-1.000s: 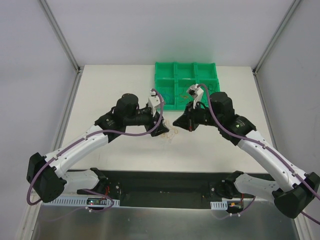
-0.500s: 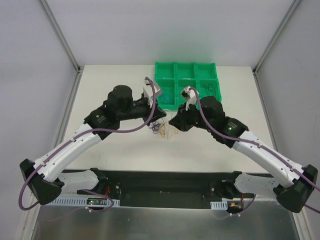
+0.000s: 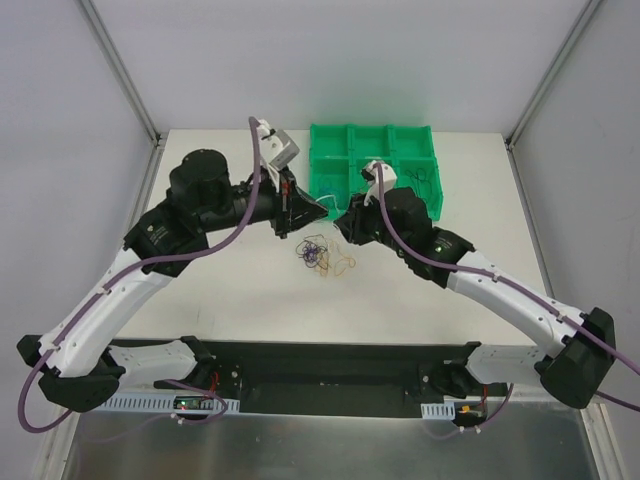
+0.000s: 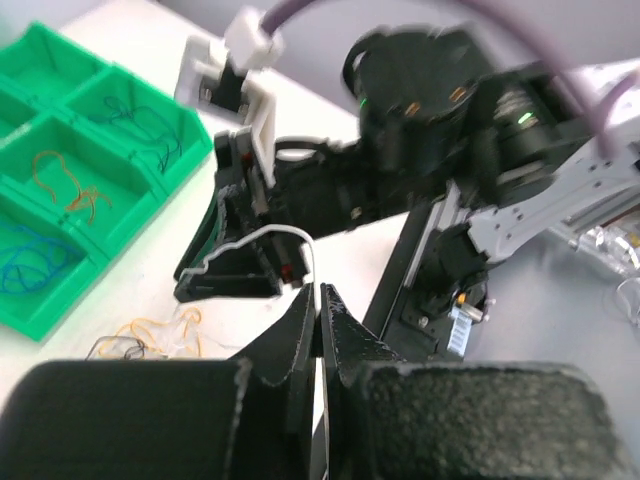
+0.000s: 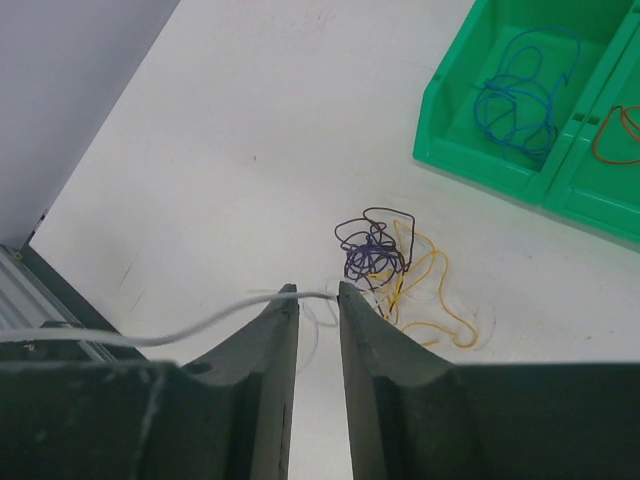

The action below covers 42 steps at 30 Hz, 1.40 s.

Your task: Untangle the cables

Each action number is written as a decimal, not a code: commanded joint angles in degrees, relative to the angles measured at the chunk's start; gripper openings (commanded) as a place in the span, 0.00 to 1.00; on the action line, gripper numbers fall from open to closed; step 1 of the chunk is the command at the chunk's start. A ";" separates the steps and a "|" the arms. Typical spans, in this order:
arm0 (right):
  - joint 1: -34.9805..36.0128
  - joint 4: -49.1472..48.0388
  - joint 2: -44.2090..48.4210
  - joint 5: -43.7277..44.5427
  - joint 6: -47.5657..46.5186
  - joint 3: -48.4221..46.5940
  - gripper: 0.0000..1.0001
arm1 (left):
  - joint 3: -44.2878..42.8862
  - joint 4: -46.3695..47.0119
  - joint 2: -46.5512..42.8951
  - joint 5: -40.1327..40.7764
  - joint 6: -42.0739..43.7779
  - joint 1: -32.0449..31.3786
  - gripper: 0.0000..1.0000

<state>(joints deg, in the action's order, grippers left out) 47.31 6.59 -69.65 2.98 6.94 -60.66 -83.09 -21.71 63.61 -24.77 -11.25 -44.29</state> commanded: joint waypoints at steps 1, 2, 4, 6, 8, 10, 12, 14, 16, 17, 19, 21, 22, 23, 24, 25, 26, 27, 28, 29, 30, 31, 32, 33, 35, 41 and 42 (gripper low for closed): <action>0.24 -6.32 -1.54 2.82 2.11 1.42 0.25 | -9.97 0.71 -1.13 0.43 -3.52 -0.36 0.00; 0.24 -7.81 -2.24 2.30 2.46 1.60 0.26 | -13.03 0.80 -0.86 -0.27 -3.61 -0.36 0.00; 0.15 -8.87 -3.82 1.59 2.82 1.86 0.27 | -17.79 0.80 0.19 -1.85 -4.13 -0.27 0.00; -0.11 -10.10 -5.75 0.89 3.08 2.04 0.27 | -22.53 0.88 1.24 -3.43 -4.66 -0.36 0.00; -0.37 -11.51 -8.30 -2.35 3.08 1.87 0.28 | -26.84 0.97 2.21 -2.83 -4.75 -0.36 0.00; -0.55 -11.86 -9.54 -5.17 3.34 1.95 0.32 | -30.10 0.97 2.92 -0.11 -4.23 -0.36 0.00; -0.55 -12.13 -9.46 -6.67 2.30 2.56 0.38 | -32.91 0.88 3.71 2.96 -3.52 -0.36 0.00; -0.64 -12.04 -8.32 -6.50 1.24 3.97 0.47 | -34.85 0.71 4.23 5.69 -2.73 -0.27 0.00; -1.43 -11.95 -6.82 -8.59 -0.34 5.29 0.54 | -35.65 0.62 4.32 8.15 -2.56 -0.35 0.00; -2.04 -11.95 -5.95 -11.57 -2.00 6.16 0.60 | -35.91 0.53 4.41 9.03 -2.38 -0.27 0.00; -2.31 -13.87 -4.98 -19.64 -5.43 7.40 0.64 | -35.92 0.53 4.50 9.92 -1.94 -0.27 0.00; -1.96 -18.08 -3.92 -27.90 -6.59 9.67 0.71 | -35.92 0.53 4.68 10.71 -1.41 -0.27 0.00; -1.52 -19.41 -2.96 -29.51 -8.24 11.08 0.73 | -35.91 0.53 4.68 10.97 -1.15 -0.35 0.00; -0.82 -20.38 -2.25 -29.61 -8.61 12.05 0.76 | -35.91 0.53 4.85 11.32 -0.71 -0.27 0.00; -0.29 -21.26 -1.73 -30.14 -8.61 12.84 0.78 | -35.83 0.45 4.94 11.76 -0.45 -0.27 0.00; 0.32 -21.35 -1.29 -30.66 -8.61 12.94 0.79 | -35.83 0.36 5.03 12.20 0.08 -0.27 0.00; 1.28 -21.53 -0.76 -30.49 -8.52 12.94 0.79 | -35.91 0.27 5.11 12.55 0.52 -0.27 0.00; 1.90 -21.53 -0.14 -29.71 -8.35 12.77 0.79 | -36.00 0.10 5.29 12.99 0.96 -0.27 0.00; 2.87 -21.53 0.30 -29.27 -8.26 12.42 0.80 | -36.09 0.09 5.38 13.43 1.48 -0.27 0.00; 3.57 -21.53 0.65 -29.35 -8.08 11.89 0.80 | -36.44 0.01 5.55 14.13 1.92 -0.35 0.00; 4.19 -21.27 0.91 -29.61 -8.08 11.36 0.80 | -36.79 0.01 5.64 14.58 2.54 -0.36 0.00; 5.06 -21.35 1.26 -29.70 -8.26 10.92 0.81 | -37.32 -0.08 5.90 15.28 3.07 -0.27 0.00; 5.77 -21.36 1.44 -29.53 -8.61 10.48 0.82 | -37.93 -0.26 6.17 15.89 3.59 -0.27 0.00; 6.56 -21.09 1.62 -29.09 -9.22 10.13 0.83 | -38.46 -0.34 6.34 16.33 4.12 -0.27 0.00; 7.62 -20.57 1.79 -27.25 -10.19 9.43 0.84 | -39.69 -0.52 6.96 16.86 5.00 -0.27 0.00; 8.85 -21.44 -1.18 -11.62 -10.81 5.39 0.87 | -41.19 -0.61 8.37 16.95 5.80 -0.27 0.00; 9.11 -21.79 -2.67 -6.99 -10.72 3.99 0.91 | -41.28 -0.61 8.63 16.95 5.88 -0.27 0.00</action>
<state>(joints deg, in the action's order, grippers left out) 55.70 -11.25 -70.04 -17.54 -2.26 -50.35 -122.43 -23.46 71.55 -8.75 -6.92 -44.29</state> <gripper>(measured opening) 0.869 0.003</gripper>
